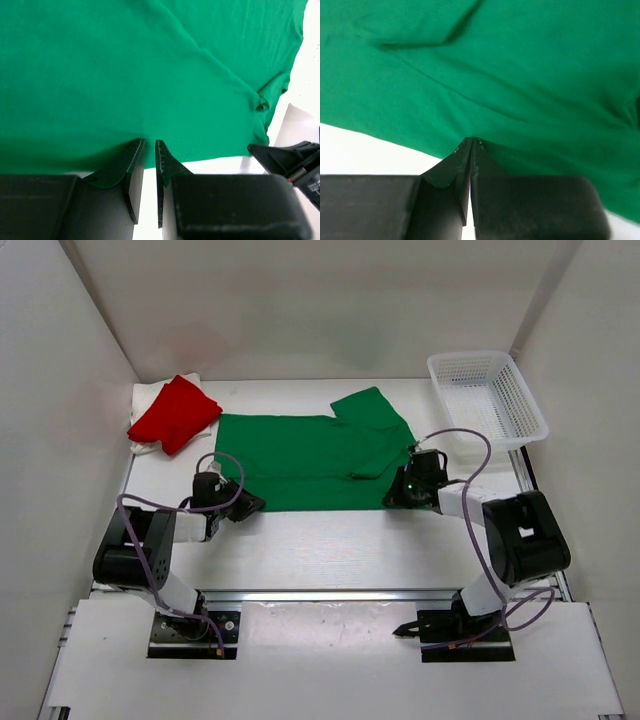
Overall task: Fold and stack the t-shirts
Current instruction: Fold the flattened tshirt in 1/3 of the way
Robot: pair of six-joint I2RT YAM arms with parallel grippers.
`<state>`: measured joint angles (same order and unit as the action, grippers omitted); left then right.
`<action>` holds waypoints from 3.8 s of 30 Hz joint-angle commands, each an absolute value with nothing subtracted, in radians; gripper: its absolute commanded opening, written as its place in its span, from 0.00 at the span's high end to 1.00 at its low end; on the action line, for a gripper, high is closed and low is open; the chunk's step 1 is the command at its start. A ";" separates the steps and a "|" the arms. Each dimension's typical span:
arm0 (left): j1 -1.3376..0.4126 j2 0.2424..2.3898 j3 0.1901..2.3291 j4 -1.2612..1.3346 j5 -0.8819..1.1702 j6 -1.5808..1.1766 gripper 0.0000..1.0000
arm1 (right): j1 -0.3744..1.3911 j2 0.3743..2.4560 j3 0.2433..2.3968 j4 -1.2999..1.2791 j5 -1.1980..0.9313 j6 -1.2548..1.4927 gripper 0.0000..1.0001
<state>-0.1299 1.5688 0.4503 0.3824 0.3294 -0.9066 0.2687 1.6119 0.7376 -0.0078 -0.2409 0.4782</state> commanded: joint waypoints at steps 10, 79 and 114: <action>-0.067 1.063 0.120 0.174 0.353 -0.795 0.66 | 0.284 1.189 0.332 -0.041 -0.229 0.560 1.00; -0.061 1.023 0.167 0.153 0.422 -0.747 0.63 | 0.321 1.679 0.882 0.083 -0.285 0.492 0.90; -0.126 1.157 0.189 0.000 0.474 -0.606 0.62 | 0.351 1.108 0.270 -0.063 -0.248 0.552 0.79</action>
<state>-0.1638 1.1877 0.2398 0.1284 0.4652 -0.6754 0.3641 1.1381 0.3161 0.0269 -0.2512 0.5591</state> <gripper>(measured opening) 0.373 0.177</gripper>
